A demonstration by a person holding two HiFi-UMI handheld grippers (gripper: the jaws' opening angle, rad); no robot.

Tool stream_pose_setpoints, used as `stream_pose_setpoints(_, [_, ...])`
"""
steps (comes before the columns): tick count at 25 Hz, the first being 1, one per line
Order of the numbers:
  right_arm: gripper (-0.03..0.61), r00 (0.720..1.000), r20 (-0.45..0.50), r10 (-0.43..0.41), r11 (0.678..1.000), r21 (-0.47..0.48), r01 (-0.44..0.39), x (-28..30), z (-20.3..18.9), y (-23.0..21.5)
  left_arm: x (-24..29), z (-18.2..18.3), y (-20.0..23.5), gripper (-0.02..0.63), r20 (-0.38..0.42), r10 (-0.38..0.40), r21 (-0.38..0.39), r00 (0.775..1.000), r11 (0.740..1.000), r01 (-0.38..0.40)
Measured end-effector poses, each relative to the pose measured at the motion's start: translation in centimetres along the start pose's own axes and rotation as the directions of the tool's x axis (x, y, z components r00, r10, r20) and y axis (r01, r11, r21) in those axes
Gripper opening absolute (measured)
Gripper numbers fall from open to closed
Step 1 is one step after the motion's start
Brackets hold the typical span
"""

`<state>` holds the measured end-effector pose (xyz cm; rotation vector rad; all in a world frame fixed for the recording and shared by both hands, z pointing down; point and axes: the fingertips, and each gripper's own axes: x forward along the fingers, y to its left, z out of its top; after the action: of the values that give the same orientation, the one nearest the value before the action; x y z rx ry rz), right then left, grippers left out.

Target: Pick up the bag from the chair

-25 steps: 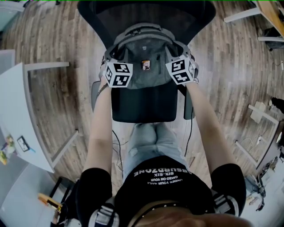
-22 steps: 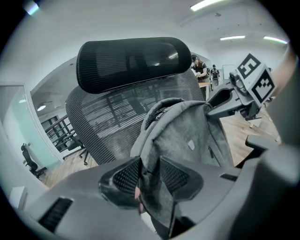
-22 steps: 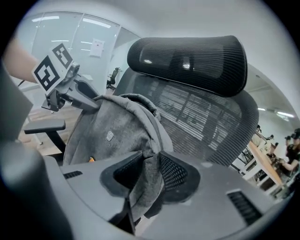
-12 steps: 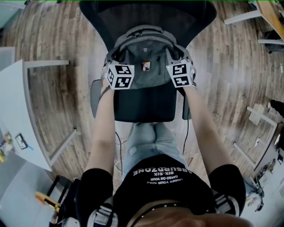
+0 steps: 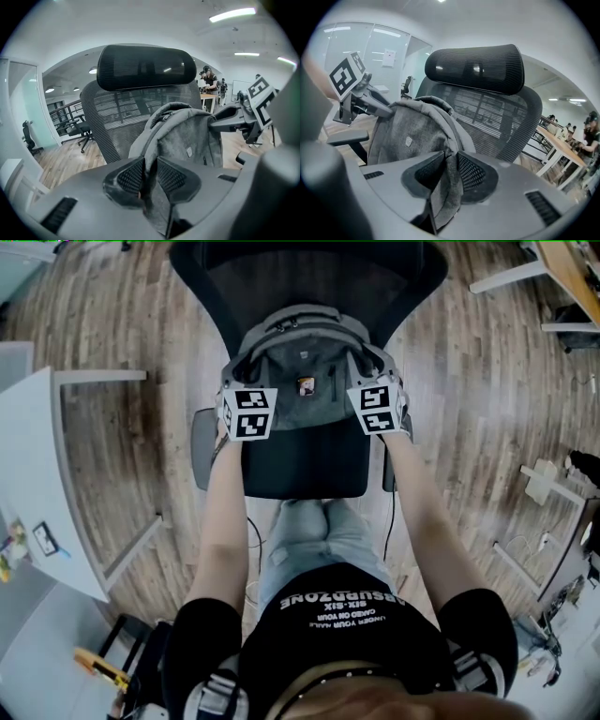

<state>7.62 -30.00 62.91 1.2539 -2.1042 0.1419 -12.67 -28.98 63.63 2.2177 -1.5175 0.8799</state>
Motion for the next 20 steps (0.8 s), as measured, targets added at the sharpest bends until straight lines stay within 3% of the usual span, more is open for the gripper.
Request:
stream_pose_setpoints(6, [0.100, 1.000, 0.010, 0.009, 1.000, 0.020, -0.009, -0.9, -0.2, 0.2, -0.9, -0.3, -0.5, 0.100, 0.030, 0.014, -0.004, 0.999, 1.000, -0.014])
stream_pose_setpoints(14, [0.098, 1.000, 0.017, 0.004, 0.999, 0.053, -0.005, -2.1, -0.6, 0.8, -1.9, -0.8, -0.9, 0.097, 0.018, -0.006, -0.047, 1.000, 0.999, 0.007])
stream_pose_setpoints(20, [0.092, 0.999, 0.010, 0.034, 0.997, 0.072, -0.034, -3.3, -1.0, 1.1, -3.1, -1.1, -1.7, 0.095, -0.001, -0.007, -0.033, 1.000, 0.999, 0.007])
